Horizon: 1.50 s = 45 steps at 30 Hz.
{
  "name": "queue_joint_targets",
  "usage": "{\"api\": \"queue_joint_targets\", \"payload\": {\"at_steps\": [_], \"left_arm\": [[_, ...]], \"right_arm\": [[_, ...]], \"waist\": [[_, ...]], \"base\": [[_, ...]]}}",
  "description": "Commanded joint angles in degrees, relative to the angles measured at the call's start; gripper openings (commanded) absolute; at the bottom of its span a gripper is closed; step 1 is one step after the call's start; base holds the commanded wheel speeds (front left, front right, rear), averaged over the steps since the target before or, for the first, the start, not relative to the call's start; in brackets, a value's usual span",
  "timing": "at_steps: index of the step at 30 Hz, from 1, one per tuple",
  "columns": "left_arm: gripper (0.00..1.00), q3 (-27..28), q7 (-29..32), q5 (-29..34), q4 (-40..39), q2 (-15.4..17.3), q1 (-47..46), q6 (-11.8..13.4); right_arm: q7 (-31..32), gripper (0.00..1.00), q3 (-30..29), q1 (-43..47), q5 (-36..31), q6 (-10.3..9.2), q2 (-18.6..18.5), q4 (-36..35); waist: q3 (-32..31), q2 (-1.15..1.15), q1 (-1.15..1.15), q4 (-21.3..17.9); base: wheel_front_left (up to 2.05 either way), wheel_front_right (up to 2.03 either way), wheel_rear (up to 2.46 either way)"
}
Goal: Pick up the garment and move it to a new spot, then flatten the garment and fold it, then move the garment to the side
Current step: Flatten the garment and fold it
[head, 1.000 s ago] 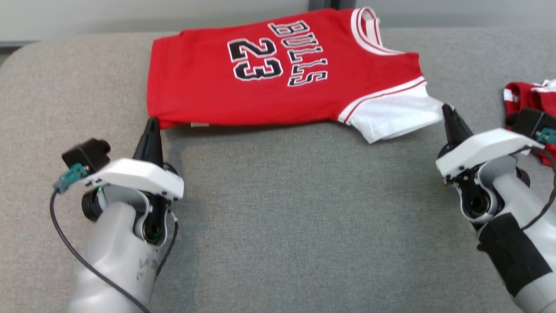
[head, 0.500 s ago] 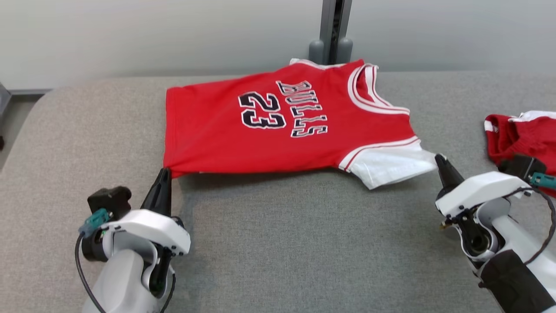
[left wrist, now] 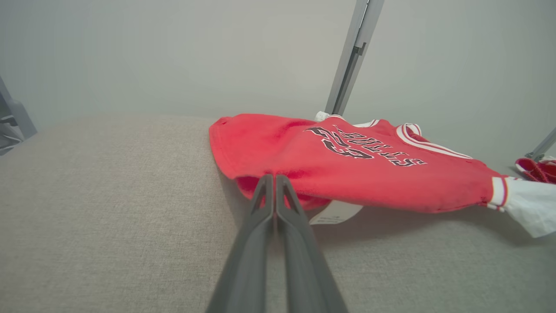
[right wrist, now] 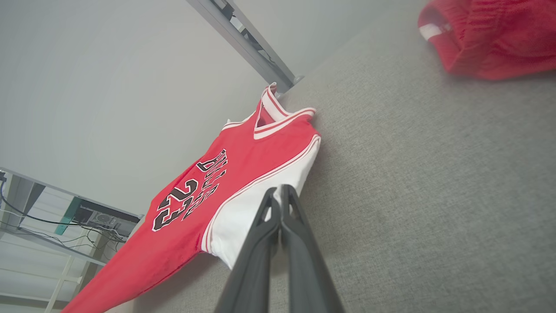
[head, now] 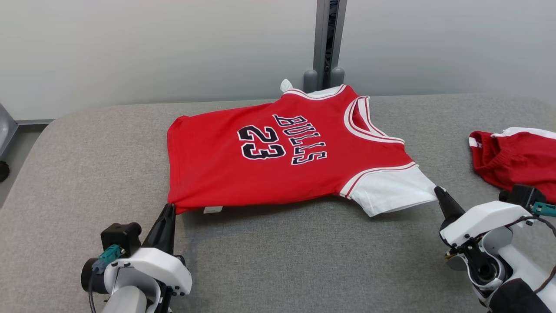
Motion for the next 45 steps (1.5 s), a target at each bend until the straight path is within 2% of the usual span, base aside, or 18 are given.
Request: {"api": "queue_joint_targets", "payload": {"at_steps": [1,11,25,45], "left_arm": [[0.0,-0.27,-0.26,1.68,-1.02,0.31,1.46,0.02],[0.0,0.24,-0.26,5.98,-3.61,0.36,5.92,0.02],[0.0,2.92,-0.26,4.53,-5.27,0.33,9.08,0.41],[0.0,2.82,-0.26,3.54,-9.33,0.3,15.98,1.09]], "right_arm": [[0.23,0.0,0.29,1.41,0.31,0.03,-0.82,-0.93],[-0.44,0.0,0.74,3.62,0.82,0.03,-2.63,-3.63],[0.15,0.0,0.41,7.37,2.21,0.03,-4.07,-7.7],[1.3,0.0,-1.76,21.43,4.57,0.03,-7.86,-18.05]], "waist": [[-0.15,0.0,0.0,-0.16],[-0.12,0.0,0.0,-0.14],[-1.07,0.0,0.0,0.92],[-1.61,0.0,0.0,0.1]], "base": [[0.0,0.0,0.0],[0.0,0.0,0.0],[0.0,0.0,0.0],[0.0,0.0,0.0]]}}
